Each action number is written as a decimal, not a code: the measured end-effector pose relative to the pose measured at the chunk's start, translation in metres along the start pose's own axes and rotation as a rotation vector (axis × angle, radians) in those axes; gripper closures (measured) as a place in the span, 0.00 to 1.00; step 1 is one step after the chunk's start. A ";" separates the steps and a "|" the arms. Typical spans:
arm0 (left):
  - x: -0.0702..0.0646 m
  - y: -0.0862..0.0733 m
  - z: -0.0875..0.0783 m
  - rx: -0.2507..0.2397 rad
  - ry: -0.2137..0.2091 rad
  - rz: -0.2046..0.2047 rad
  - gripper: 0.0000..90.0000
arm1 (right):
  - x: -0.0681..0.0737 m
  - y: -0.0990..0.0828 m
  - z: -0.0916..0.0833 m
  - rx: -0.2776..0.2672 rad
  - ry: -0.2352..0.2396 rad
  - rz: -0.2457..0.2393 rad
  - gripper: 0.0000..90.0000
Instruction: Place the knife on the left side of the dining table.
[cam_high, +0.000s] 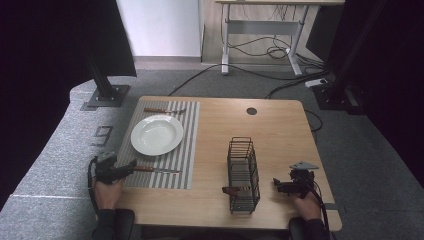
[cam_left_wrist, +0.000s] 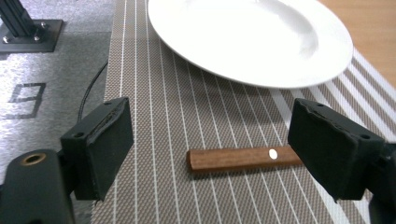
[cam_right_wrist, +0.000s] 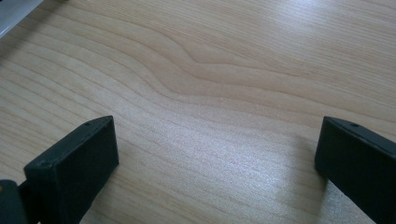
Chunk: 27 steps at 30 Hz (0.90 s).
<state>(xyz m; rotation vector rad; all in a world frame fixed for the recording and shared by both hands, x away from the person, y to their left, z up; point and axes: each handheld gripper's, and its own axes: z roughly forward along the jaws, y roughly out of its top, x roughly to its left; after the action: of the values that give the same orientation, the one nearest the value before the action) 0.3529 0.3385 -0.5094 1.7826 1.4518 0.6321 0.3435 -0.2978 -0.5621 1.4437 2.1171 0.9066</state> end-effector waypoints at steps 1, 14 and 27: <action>-0.002 0.000 0.000 0.009 -0.002 0.010 0.14 | 0.000 0.000 0.000 0.000 0.000 0.000 0.00; -0.065 -0.003 0.025 0.105 -0.084 0.172 0.00 | 0.001 0.000 0.000 0.000 -0.004 0.003 0.00; -0.096 -0.009 0.054 0.168 -0.014 0.233 0.00 | 0.000 0.000 0.000 0.000 -0.003 0.003 0.00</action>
<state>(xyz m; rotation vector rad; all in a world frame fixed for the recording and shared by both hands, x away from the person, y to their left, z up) 0.3653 0.2333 -0.5419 2.1046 1.3310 0.6275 0.3433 -0.2974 -0.5621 1.4477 2.1127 0.9049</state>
